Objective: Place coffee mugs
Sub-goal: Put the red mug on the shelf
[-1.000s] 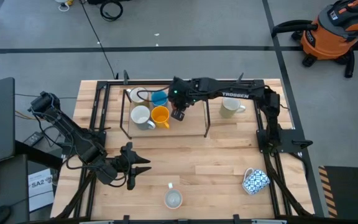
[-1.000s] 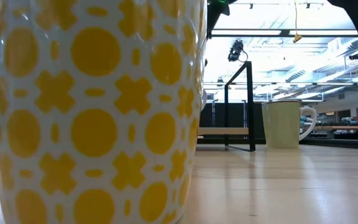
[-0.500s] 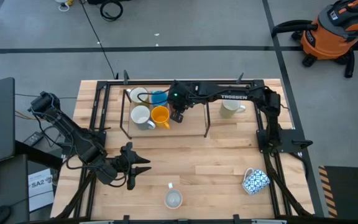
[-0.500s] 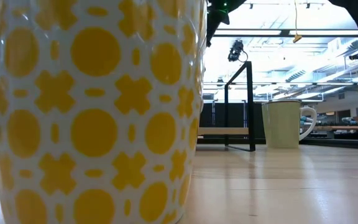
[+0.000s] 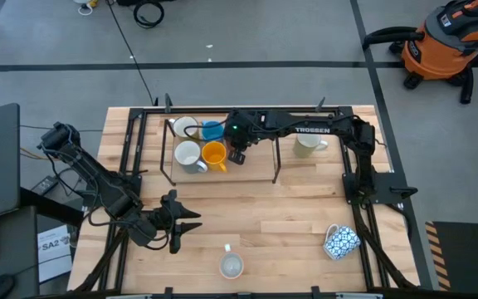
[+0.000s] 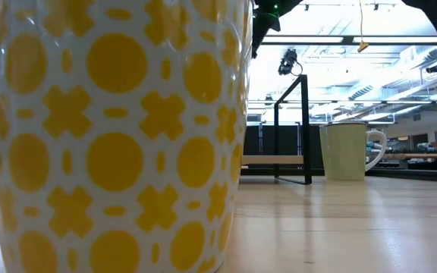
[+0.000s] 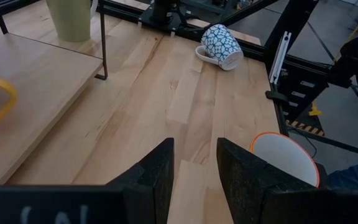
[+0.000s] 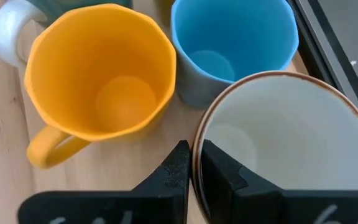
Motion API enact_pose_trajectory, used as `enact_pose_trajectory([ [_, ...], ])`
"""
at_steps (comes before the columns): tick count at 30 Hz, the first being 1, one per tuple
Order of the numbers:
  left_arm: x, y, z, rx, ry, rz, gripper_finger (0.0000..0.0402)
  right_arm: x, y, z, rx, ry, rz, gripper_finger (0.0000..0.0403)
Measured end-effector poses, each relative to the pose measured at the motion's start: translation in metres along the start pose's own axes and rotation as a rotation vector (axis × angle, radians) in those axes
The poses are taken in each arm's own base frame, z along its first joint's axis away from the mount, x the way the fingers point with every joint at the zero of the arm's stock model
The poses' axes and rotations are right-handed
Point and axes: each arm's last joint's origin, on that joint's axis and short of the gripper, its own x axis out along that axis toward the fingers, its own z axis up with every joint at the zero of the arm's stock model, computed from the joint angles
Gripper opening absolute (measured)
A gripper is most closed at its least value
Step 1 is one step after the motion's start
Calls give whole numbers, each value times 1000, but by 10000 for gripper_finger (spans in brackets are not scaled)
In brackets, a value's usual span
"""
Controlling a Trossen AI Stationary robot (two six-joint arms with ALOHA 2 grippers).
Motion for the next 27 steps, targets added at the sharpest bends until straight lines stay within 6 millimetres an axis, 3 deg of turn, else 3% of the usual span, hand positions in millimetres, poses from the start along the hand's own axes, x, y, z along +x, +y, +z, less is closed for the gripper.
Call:
enact_pose_trajectory([
  [27, 0, 0, 0, 0, 0, 0, 128, 2, 0, 2, -71, -22, -1, 53],
])
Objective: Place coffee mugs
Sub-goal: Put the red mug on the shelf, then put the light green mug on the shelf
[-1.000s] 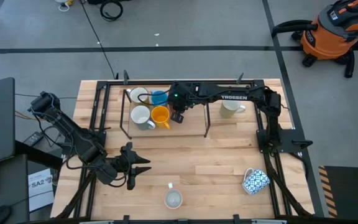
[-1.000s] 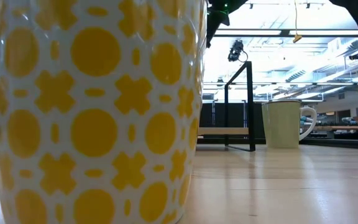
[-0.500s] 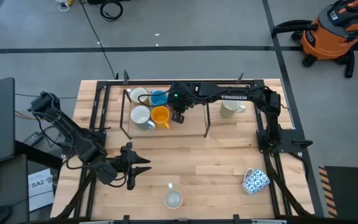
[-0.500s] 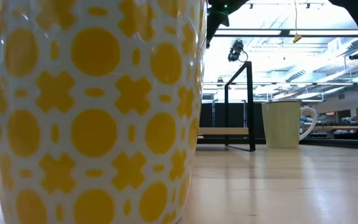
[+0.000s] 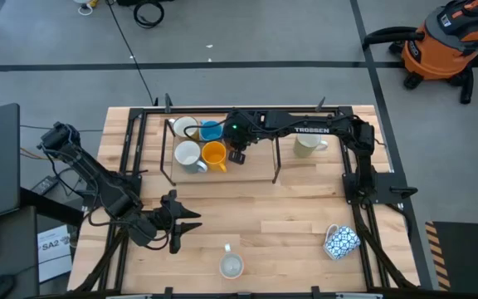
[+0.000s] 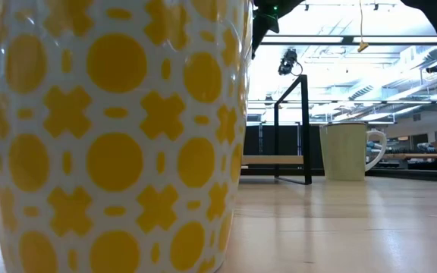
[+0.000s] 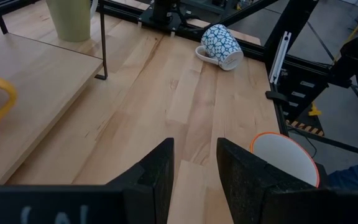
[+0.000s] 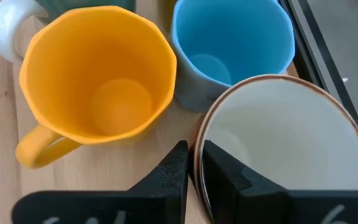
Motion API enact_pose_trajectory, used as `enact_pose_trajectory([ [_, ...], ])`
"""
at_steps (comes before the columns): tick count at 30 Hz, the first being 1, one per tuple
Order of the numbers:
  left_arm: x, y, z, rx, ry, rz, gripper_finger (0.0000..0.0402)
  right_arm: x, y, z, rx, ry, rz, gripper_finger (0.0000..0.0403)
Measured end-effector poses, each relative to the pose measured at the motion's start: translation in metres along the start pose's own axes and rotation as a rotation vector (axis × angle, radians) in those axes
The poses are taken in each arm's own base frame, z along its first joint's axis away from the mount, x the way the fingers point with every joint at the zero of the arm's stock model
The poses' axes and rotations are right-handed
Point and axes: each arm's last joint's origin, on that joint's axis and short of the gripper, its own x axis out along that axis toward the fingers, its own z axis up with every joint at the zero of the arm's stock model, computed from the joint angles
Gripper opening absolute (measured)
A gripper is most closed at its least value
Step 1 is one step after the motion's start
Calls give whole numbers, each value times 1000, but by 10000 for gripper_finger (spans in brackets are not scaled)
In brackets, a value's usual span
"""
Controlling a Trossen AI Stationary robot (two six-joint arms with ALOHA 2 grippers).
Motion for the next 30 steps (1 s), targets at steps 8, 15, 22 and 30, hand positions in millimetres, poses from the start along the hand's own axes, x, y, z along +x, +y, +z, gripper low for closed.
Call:
enact_pose_trajectory([
  [8, 0, 0, 0, 0, 0, 0, 128, 0, 0, 1, 2, -9, -1, 69],
  [15, 0, 0, 0, 0, 0, 0, 128, 0, 0, 2, 3, -17, -1, 110],
  [22, 0, 0, 0, 0, 0, 0, 128, 0, 0, 2, 3, -21, -1, 155],
  [30, 0, 0, 0, 0, 0, 0, 128, 0, 0, 2, 4, -24, -1, 161],
])
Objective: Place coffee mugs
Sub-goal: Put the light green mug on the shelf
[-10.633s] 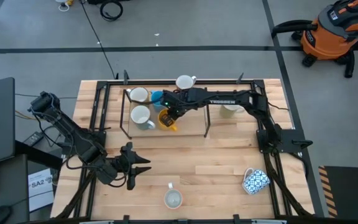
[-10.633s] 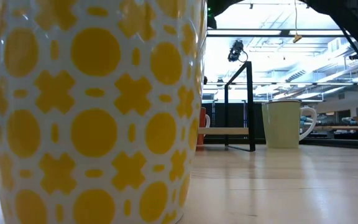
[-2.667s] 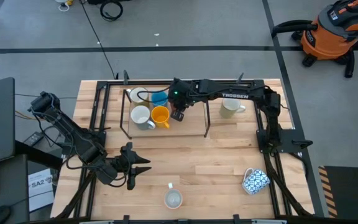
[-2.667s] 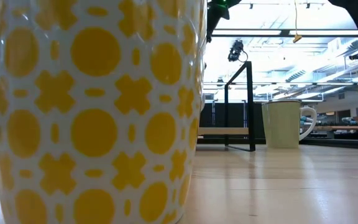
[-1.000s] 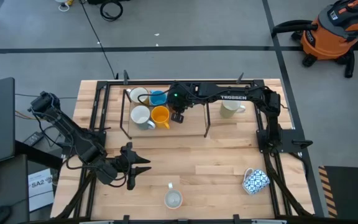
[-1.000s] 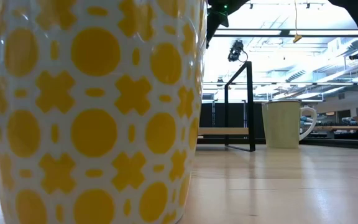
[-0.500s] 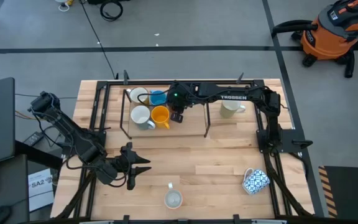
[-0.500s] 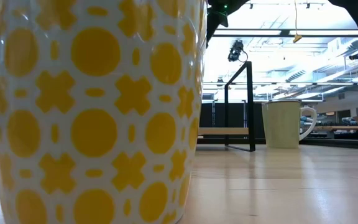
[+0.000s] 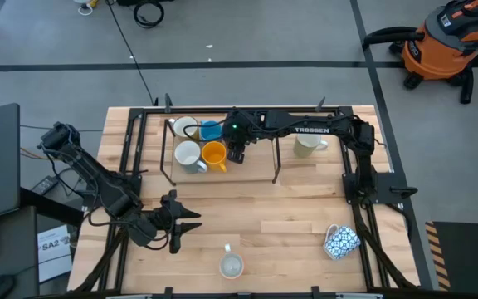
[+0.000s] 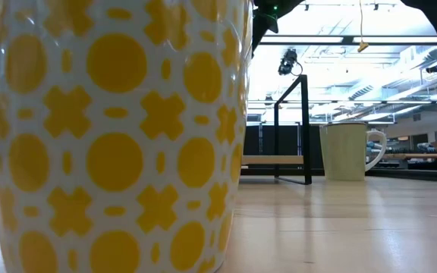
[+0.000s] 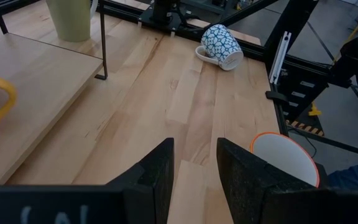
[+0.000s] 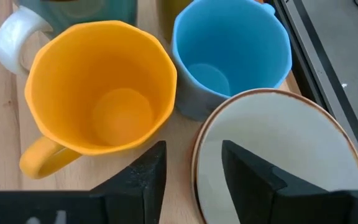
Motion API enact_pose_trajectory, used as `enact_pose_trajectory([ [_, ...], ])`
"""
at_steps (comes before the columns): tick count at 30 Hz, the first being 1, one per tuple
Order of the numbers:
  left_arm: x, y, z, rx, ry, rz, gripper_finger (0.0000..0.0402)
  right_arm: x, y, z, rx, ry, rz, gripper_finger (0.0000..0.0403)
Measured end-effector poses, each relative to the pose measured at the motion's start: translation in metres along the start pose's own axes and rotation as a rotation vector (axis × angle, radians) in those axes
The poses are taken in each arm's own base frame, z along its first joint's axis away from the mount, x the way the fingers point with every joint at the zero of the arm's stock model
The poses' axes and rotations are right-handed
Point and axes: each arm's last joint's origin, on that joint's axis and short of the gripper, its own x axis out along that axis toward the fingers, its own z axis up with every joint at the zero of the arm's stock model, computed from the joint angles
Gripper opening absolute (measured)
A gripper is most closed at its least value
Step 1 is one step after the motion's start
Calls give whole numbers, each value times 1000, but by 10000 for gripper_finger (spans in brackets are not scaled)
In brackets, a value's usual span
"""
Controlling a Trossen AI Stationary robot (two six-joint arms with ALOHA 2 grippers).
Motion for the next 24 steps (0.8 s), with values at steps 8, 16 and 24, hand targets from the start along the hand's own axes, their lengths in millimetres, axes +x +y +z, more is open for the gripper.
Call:
enact_pose_trajectory([
  [8, 0, 0, 0, 0, 0, 0, 128, -3, -2, 2, -21, -23, -8, 161],
  [16, 0, 0, 0, 0, 0, 0, 128, -41, -7, 10, -45, -97, -18, 160],
  [24, 0, 0, 0, -2, 0, 0, 128, -129, -16, 7, -55, -189, -29, 160],
])
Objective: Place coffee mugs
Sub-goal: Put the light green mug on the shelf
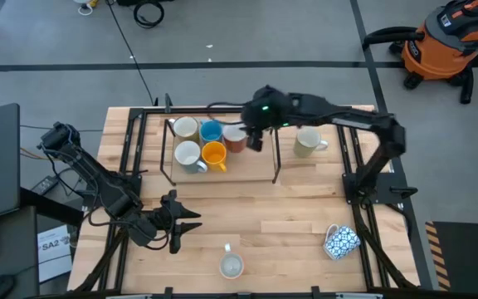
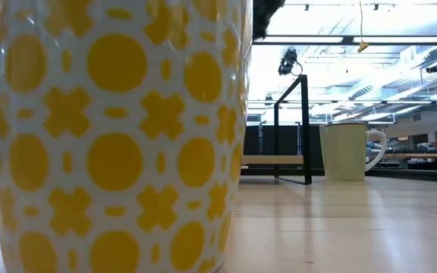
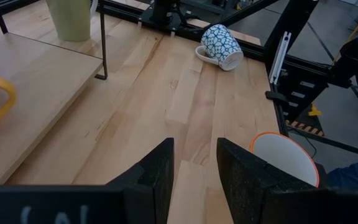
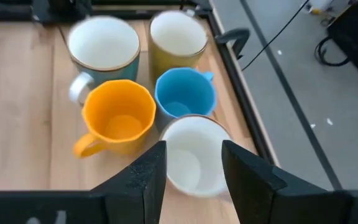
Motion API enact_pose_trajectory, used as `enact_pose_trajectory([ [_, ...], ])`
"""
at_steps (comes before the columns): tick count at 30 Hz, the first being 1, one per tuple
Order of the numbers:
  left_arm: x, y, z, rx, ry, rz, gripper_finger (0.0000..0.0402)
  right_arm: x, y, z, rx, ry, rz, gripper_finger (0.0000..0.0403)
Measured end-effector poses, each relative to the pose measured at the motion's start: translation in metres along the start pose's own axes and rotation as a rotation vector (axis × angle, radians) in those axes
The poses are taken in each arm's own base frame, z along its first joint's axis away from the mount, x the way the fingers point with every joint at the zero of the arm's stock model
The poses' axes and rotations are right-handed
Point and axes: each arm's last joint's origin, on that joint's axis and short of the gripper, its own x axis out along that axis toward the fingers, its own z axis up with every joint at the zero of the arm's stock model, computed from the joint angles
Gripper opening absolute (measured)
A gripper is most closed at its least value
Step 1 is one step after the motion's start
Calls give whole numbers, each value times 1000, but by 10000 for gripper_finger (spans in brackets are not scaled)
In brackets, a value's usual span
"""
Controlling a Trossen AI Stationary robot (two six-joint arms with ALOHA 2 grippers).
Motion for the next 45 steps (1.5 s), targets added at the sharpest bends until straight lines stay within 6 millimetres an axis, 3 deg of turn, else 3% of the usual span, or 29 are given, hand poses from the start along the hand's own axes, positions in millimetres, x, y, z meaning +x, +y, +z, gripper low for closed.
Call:
enact_pose_trajectory([
  [10, 0, 0, 0, -23, 0, 0, 128, -129, -21, -18, 33, -102, -45, 160],
  [14, 0, 0, 0, -24, 1, 0, 128, -161, -29, -34, 54, -84, -71, 161],
  [18, 0, 0, 0, -24, 0, 0, 128, -176, -37, -50, 80, -7, -104, 160],
  [23, 0, 0, 0, -24, 0, 0, 128, -179, -50, -64, 109, 117, -217, 161],
  [28, 0, 0, 0, -24, 0, 0, 128, -169, -64, -76, 119, 216, -270, 160],
  [39, 0, 0, 0, -25, 0, 0, 128, -100, -92, -142, 105, 471, -291, 160],
  [45, 0, 0, 0, -24, 0, 0, 128, -77, -101, -171, 134, 522, -267, 160],
])
